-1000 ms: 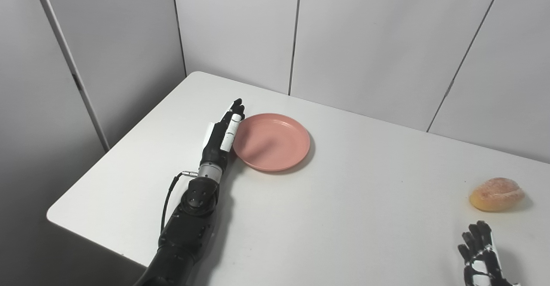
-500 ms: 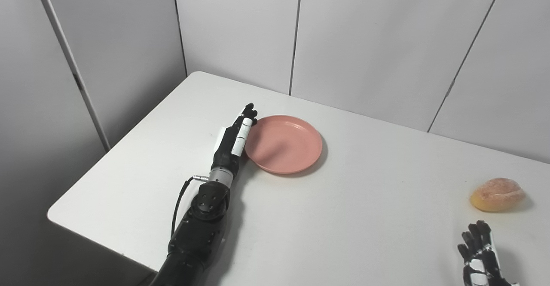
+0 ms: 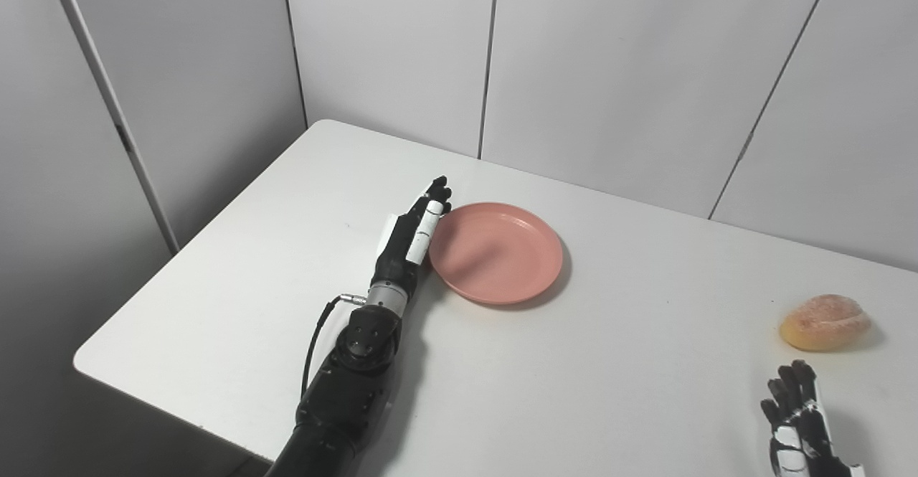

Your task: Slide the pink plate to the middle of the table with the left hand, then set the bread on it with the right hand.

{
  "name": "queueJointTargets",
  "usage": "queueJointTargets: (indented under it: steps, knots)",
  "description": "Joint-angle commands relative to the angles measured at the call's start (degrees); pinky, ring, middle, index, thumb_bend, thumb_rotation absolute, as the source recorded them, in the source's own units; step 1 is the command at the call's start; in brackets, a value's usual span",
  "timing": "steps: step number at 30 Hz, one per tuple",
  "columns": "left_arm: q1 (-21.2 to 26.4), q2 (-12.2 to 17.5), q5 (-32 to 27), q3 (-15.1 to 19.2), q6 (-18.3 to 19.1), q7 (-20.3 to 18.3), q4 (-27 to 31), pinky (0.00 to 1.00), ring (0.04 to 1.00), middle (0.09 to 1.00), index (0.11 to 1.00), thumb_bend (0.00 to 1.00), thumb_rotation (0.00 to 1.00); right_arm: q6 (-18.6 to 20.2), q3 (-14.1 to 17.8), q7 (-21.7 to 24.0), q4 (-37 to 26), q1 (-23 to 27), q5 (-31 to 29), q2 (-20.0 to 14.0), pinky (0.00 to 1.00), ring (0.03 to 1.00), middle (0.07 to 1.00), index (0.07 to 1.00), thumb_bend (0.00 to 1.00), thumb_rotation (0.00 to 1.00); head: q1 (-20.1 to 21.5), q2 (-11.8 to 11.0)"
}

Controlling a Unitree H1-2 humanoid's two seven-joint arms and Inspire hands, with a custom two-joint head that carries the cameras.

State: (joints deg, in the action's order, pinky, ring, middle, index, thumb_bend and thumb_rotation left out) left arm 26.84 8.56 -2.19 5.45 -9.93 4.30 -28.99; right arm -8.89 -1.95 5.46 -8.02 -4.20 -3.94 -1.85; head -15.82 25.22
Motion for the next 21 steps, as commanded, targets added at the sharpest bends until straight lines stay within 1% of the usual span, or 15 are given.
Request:
queueJointTargets:
  steps: [1, 2, 3, 7, 12, 15, 18, 19, 20, 21]
  knots:
    - [3.4, -0.4, 0.1, -0.3, -0.9, -0.5, 0.4, 0.91, 0.906, 0.913, 0.891, 0.71, 1.00, -0.4, -0.1, -0.1, -2.0, 0.6, 0.2, 0.1, 1.00, 0.999, 0.994, 1.000, 0.45, 0.83, 1.0, 0.3]
    - [3.5, -0.6, 0.2, -0.5, -0.7, -0.5, 0.6, 0.91, 0.906, 0.913, 0.892, 0.71, 1.00, -0.8, -0.2, -0.1, -1.6, 0.7, 0.5, 0.0, 1.00, 0.999, 0.993, 1.000, 0.44, 0.84, 2.1, 0.6]
    - [3.5, -0.8, 0.2, -0.6, -0.5, -0.5, 0.7, 0.91, 0.905, 0.913, 0.894, 0.70, 1.00, -1.2, -0.2, -0.1, -1.4, 0.8, 0.7, 0.0, 1.00, 1.000, 0.992, 1.000, 0.44, 0.84, 2.1, 0.6]
    - [3.9, -1.3, 0.5, -1.2, -1.0, -0.8, 0.4, 0.91, 0.903, 0.913, 0.894, 0.70, 1.00, -1.5, -0.3, -0.6, -1.0, 0.7, 1.2, 0.5, 1.00, 0.985, 0.978, 1.000, 0.48, 0.81, 5.3, 1.4]
    - [3.9, -1.7, 0.1, -1.8, -1.5, -1.9, 0.3, 0.92, 0.910, 0.921, 0.901, 0.71, 1.00, -3.0, -0.4, -1.4, -0.2, 0.8, 2.7, 1.3, 1.00, 0.964, 0.962, 0.985, 0.51, 0.80, 7.2, 2.0]
    - [3.9, -1.8, 0.1, -2.0, -1.4, -2.3, 0.2, 0.92, 0.911, 0.922, 0.903, 0.71, 1.00, -3.1, -0.7, -1.5, -0.1, 0.9, 2.5, 1.8, 1.00, 0.960, 0.959, 0.980, 0.52, 0.80, 8.8, 2.5]
    - [3.9, -2.3, 0.2, -2.1, -1.0, -2.3, 0.4, 0.91, 0.919, 0.924, 0.896, 0.71, 1.00, -3.1, -0.9, -1.4, 0.2, 1.0, 2.4, 2.3, 1.00, 0.961, 0.958, 0.975, 0.55, 0.79, 10.0, 2.8]
    - [3.9, -2.4, 0.2, -2.2, -0.7, -2.4, 0.6, 0.91, 0.923, 0.928, 0.895, 0.71, 1.00, -3.0, -1.1, -1.6, 0.2, 1.0, 3.0, 2.4, 1.00, 0.960, 0.957, 0.975, 0.56, 0.79, 11.3, 3.2]
    - [3.9, -2.5, 0.3, -2.3, -0.5, -2.4, 0.6, 0.91, 0.927, 0.933, 0.895, 0.71, 1.00, -3.0, -1.3, -1.6, 0.1, 1.0, 3.4, 2.5, 1.00, 0.959, 0.957, 0.976, 0.57, 0.81, 11.3, 3.2]
    - [3.9, -2.5, 0.2, -2.4, -0.1, -2.7, 0.8, 0.91, 0.934, 0.942, 0.897, 0.71, 1.00, -2.8, -1.4, -1.8, 0.0, 0.9, 3.8, 2.7, 1.00, 0.956, 0.955, 0.974, 0.58, 0.81, 12.4, 3.4]
